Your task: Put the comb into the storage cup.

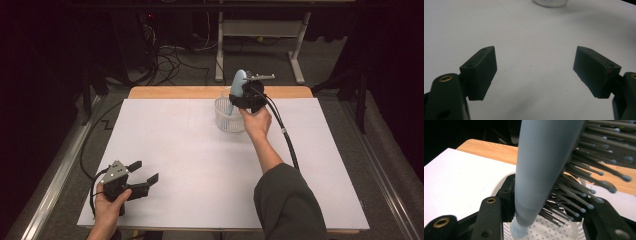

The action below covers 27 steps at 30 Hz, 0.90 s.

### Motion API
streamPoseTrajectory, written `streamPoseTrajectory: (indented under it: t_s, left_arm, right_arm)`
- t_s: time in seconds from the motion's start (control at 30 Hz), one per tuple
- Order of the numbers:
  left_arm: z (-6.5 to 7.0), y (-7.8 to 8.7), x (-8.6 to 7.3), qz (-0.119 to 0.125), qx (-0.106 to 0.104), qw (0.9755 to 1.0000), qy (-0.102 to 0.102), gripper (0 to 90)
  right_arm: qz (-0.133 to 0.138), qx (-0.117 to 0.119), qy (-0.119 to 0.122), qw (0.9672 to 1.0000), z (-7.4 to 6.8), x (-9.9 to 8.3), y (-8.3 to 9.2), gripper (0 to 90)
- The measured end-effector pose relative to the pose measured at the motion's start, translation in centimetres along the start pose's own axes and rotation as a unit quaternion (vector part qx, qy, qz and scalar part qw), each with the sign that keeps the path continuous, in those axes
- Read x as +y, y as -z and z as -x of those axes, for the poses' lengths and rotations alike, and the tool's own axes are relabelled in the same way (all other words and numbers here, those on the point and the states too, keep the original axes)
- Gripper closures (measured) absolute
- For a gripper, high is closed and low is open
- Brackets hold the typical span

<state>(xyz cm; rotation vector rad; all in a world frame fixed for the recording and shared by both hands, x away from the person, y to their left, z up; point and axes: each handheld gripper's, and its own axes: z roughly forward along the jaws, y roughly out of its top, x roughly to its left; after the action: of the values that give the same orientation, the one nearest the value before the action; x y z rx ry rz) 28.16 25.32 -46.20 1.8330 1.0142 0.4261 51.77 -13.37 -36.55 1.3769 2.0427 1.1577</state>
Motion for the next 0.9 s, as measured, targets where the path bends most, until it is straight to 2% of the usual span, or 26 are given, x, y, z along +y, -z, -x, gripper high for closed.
streamPoseTrajectory:
  t_s: [0.57,0.9]
  left_arm:
    - [0.1,0.0,0.0,0.004,-0.001,1.0000,0.000,20.1]
    - [0.1,0.0,0.0,0.003,0.001,1.0000,-0.001,20.1]
  right_arm:
    - [-0.012,-0.004,0.000,0.9999,-0.1,-0.3,-0.1,50.2]
    - [-0.035,-0.007,-0.009,0.9993,1.1,-0.4,0.5,44.3]
